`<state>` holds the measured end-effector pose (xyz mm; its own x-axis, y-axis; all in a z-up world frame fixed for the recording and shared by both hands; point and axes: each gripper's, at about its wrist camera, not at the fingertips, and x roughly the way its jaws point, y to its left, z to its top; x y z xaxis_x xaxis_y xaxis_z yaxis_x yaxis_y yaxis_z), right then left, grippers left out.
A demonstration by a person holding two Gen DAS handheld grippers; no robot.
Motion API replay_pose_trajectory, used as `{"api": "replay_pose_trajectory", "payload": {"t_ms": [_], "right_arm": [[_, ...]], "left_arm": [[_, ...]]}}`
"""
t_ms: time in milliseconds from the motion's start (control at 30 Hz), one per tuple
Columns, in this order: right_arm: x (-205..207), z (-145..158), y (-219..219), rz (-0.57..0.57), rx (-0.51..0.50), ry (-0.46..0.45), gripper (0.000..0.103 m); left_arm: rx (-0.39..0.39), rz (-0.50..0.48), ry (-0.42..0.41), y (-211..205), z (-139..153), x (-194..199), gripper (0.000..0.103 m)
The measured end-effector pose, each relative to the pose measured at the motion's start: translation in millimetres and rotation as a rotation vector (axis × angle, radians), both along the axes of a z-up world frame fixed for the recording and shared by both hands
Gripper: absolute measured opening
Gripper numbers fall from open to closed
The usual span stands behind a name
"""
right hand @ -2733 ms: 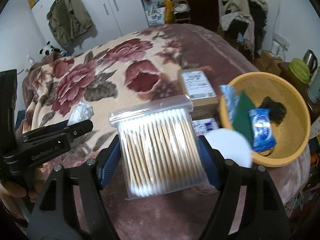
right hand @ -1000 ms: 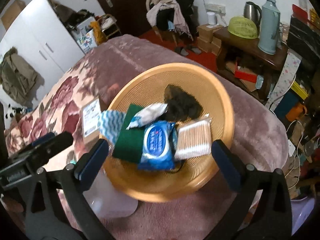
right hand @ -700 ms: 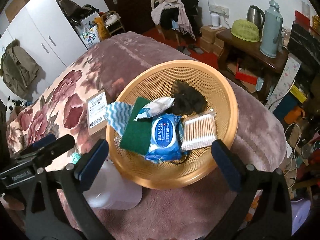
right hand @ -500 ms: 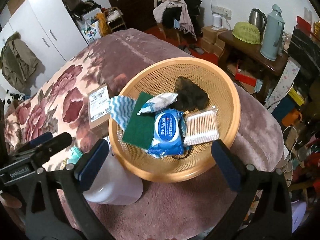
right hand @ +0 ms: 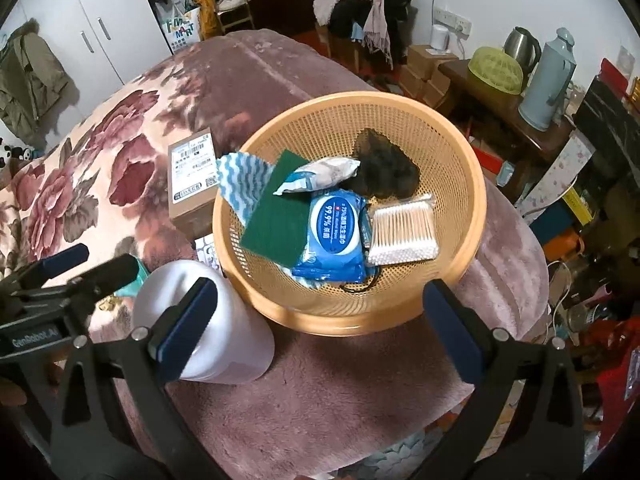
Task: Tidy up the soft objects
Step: 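Withdraw both tools from the basket back over the blanket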
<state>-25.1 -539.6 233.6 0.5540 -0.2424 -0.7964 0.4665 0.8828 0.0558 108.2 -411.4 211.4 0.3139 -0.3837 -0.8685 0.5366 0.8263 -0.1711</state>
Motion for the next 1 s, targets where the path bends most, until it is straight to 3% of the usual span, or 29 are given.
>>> {"api": "replay_pose_trajectory", "payload": {"t_ms": [600, 1000], "right_arm": [[19.5, 20.8, 93.5, 0.131, -0.074, -0.031, 0.103], [21.5, -5.3, 164.8, 0.221, -0.058, -0.012, 0.103]], "left_arm": [[-0.045, 0.079, -0.016, 89.1, 11.6, 2.0, 0.102], [-0.039, 0.143, -0.017, 164.9, -7.3, -14.3, 0.102]]}}
